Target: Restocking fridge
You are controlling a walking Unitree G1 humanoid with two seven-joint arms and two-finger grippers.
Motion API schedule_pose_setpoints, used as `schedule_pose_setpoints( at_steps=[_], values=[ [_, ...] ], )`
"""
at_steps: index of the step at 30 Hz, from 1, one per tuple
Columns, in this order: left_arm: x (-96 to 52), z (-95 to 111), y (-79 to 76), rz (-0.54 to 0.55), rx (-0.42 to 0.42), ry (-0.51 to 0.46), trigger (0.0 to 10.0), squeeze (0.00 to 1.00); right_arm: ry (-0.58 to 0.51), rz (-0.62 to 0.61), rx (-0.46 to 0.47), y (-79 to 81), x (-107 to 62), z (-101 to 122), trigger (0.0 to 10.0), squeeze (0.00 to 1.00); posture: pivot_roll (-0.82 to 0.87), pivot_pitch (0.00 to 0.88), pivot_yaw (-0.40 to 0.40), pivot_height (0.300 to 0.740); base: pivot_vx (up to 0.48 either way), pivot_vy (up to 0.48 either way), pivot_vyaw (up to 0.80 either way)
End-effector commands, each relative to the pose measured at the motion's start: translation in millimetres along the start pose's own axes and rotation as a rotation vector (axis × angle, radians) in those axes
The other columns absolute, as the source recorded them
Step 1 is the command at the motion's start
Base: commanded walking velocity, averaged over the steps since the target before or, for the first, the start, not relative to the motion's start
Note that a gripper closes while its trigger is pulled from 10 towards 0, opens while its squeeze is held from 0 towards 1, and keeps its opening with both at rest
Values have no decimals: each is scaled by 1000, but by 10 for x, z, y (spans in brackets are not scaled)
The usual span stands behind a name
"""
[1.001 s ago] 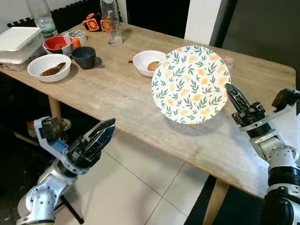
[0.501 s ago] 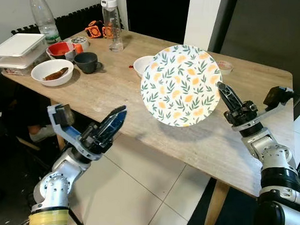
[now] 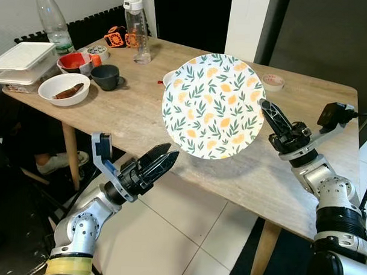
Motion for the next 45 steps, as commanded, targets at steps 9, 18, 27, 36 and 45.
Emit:
schedule_pose_setpoints(
  at_steps=[9, 18, 27, 36, 45],
  values=[
    [45, -40, 72, 51, 45, 16, 10000, 0, 16, 11, 17, 40, 8, -94, 0, 0, -43, 73, 30, 740, 0, 0, 0],
    [79, 6, 146, 97, 72, -23, 10000, 0, 44, 1, 31, 39, -15, -181, 0, 0, -43, 74, 31, 740, 0, 0, 0],
    [160, 16, 112, 67, 79, -38, 10000, 0, 82, -13, 44, 37, -17, -315, 0, 0, -45, 70, 31, 740, 0, 0, 0],
    [169, -27, 54, 24, 61, -14, 0, 0, 100, -19, 42, 31, -15, -356, 0, 0, -47, 58, 29, 740, 0, 0, 0],
    [156, -16, 72, 34, 67, -21, 0, 0, 99, -24, 37, 31, -18, -352, 0, 0, -48, 54, 29, 740, 0, 0, 0]
  ],
)
Point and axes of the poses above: a point about 5 cm out from each wrist's last joint towards the gripper, its own x axis pointing out of the wrist towards the gripper, its own z axis along the axis of the wrist's last joint, y = z × x, the point moved 2 cm from there along x, pointing out of the wrist towards the gripper, and after that the axes turned 4 degrees about -x, right-handed, at the moved point
